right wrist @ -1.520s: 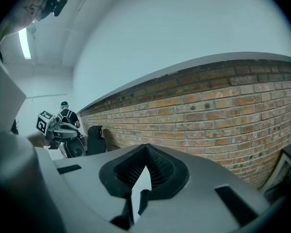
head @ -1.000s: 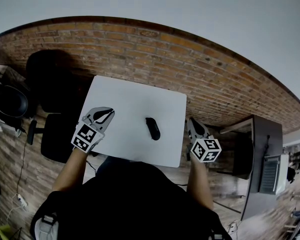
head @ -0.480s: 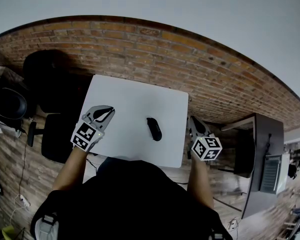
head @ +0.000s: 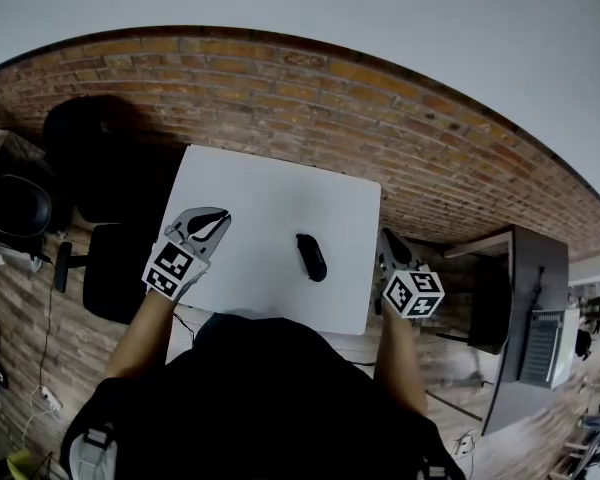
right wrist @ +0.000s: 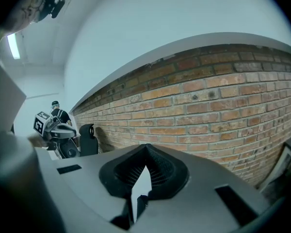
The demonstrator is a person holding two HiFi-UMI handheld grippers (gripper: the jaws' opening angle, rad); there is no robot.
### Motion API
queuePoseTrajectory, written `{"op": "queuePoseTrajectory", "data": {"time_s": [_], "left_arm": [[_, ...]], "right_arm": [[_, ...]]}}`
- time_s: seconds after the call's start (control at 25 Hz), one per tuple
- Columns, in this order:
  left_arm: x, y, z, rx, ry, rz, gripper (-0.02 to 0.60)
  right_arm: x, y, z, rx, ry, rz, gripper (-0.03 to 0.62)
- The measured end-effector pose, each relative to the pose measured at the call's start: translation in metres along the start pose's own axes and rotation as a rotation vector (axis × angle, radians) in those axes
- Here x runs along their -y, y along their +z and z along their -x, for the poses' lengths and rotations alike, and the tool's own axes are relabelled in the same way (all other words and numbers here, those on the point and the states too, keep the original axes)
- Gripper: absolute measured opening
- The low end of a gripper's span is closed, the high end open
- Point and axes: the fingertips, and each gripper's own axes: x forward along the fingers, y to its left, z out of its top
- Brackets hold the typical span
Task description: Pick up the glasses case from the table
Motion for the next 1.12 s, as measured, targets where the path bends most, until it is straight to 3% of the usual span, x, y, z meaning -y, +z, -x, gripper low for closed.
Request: {"op": "queuePoseTrajectory", "data": {"time_s": [1.12], "left_arm": [[-0.031,-0.024,-0.007,-0.025,-0.006,0.017,0.025]], "right_arm": [[-0.009,-0.061,-0.050,-0.133,0.005,-0.052,0.014]]}}
